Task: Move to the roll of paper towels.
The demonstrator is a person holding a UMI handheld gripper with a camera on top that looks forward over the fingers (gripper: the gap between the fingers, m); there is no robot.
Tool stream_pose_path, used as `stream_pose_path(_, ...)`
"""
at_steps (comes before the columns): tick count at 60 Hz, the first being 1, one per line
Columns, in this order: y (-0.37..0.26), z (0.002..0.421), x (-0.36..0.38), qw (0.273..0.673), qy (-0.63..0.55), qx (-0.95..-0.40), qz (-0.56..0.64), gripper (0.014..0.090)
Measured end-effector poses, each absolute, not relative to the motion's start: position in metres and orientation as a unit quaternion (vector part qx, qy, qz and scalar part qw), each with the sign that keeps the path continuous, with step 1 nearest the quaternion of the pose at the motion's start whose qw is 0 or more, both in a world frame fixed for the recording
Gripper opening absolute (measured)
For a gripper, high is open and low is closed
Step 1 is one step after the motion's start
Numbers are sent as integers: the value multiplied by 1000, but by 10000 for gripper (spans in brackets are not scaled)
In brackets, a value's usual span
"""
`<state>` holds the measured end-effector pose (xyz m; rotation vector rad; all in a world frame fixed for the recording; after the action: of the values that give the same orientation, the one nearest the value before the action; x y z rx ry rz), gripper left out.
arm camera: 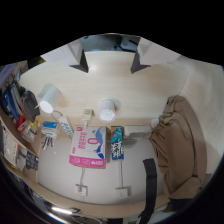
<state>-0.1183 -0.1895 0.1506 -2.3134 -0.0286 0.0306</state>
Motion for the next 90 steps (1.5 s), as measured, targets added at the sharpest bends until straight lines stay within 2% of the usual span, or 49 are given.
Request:
stream_pose_path(23,-191,144,-100,407,-11,-913,28,867)
stream_pose_path(49,-186,88,78,422,33,-906,2,868)
stream_pose_path(65,-136,57,146,432,17,-901,21,866)
stream_pose_path(79,-80,45,155,434,-16,-900,39,871)
stream_pose_path(90,-59,43,156,433,-25,-900,44,868)
